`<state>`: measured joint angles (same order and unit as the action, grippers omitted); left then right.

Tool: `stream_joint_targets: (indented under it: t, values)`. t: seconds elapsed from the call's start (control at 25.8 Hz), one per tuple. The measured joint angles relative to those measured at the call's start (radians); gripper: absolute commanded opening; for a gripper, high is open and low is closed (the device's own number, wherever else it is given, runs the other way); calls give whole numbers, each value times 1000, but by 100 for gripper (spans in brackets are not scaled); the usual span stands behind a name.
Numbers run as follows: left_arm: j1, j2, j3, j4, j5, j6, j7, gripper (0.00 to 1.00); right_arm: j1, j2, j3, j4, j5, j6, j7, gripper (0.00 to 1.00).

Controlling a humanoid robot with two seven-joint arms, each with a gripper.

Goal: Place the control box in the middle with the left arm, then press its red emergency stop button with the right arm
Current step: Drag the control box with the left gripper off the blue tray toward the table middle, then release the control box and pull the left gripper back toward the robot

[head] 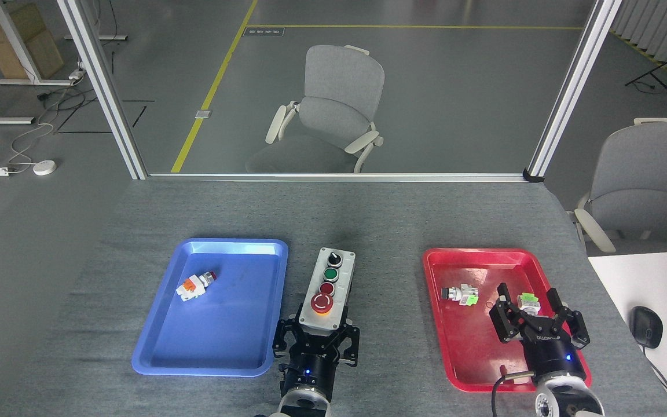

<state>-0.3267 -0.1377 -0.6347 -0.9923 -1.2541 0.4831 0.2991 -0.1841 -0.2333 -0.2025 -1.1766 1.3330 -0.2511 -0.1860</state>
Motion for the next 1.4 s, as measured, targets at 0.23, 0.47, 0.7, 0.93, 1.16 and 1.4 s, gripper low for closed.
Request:
stream_joint_targets:
  t: [0.23, 0.47, 0.7, 0.93, 1.16, 1.4]
  values:
    - [-5, -2, -60, 35, 35, 14, -34, 0, 0, 0, 0, 0, 0, 0, -2, 99]
    - [-8, -2, -110, 61, 62, 9, -55, 0, 1, 0, 1, 0, 0, 0, -1, 99]
    - [-8, -2, -126, 70, 67, -21, -57, 0, 4, -1, 2, 0, 1, -2, 1, 99]
    - [-8, -1, -130, 71, 71, -32, -57, 100, 5, -2, 1, 0, 1, -2, 2, 99]
    - [-5, 1, -141, 64, 86, -30, -42, 100, 5, -4, 0, 0, 0, -2, 2, 99]
    - [90, 61, -135, -101, 70, 63, -42, 100, 5, -7, 0, 0, 0, -2, 5, 98]
